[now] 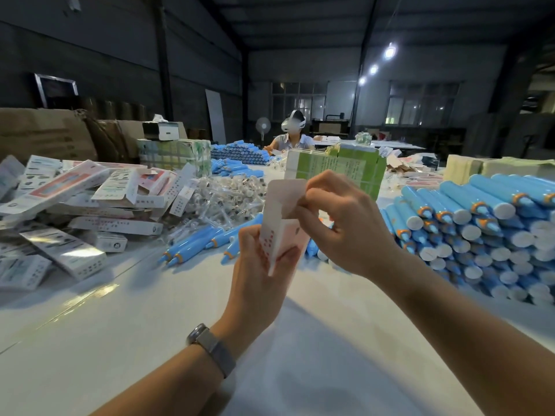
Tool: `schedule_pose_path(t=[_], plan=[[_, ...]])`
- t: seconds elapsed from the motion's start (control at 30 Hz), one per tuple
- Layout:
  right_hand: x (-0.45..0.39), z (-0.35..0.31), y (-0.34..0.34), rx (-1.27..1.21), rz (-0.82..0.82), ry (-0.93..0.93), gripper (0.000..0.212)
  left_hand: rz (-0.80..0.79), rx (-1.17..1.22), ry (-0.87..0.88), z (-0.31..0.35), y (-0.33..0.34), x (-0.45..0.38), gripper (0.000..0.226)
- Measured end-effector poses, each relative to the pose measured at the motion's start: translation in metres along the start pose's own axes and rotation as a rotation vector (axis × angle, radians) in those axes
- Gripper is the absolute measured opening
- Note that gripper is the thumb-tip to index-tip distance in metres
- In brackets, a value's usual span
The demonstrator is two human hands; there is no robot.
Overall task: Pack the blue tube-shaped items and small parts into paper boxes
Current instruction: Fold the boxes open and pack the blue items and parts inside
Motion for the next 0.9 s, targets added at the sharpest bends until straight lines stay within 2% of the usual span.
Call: schedule_pose_path(t=[0.1, 0.27, 0.37, 0.43, 0.53, 0.6, 0.7, 0.9], plan=[[0.003, 0.002, 0.006, -0.028, -0.068, 0.010, 0.034, -0.019, -0.018, -0.007, 0.000, 0.000, -0.003, 0.039], [0.009, 0.010, 0.014, -0.260, -0.113, 0.156, 0.017, -0.068, 0.076, -0.084, -0.005, -0.002, -0.005, 0.038], [0.015, 0.016, 0.021, -0.390, -0.094, 0.300, 0.031, -0.127, 0.106, -0.119, -0.006, -0.002, -0.008, 0.031], [0.016, 0.017, 0.022, -0.465, -0.066, 0.351, 0.038, -0.086, 0.023, -0.081, -0.005, -0.007, -0.014, 0.035], [0.017, 0.015, 0.024, -0.500, -0.052, 0.358, 0.042, -0.087, -0.045, -0.050, -0.002, -0.009, -0.018, 0.041], [0.019, 0.017, 0.024, -0.521, -0.038, 0.390, 0.042, -0.120, 0.015, -0.051, -0.001, -0.009, -0.018, 0.039], [0.020, 0.020, 0.023, -0.570, -0.011, 0.432, 0.040, -0.152, 0.066, -0.027, 0.003, -0.009, -0.017, 0.049], [0.019, 0.020, 0.021, -0.636, -0.003, 0.440, 0.036, -0.202, 0.073, -0.010, 0.005, -0.008, -0.020, 0.045]])
Point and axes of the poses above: each hand's wrist, its own x-axis away from the middle knuckle, its own y-axis out of the palm, z = x × y, the point moved 7 cm from there along -x, towards the middle knuckle, and after that the axes turned 13 degrees about z, right-handed, at the moved point
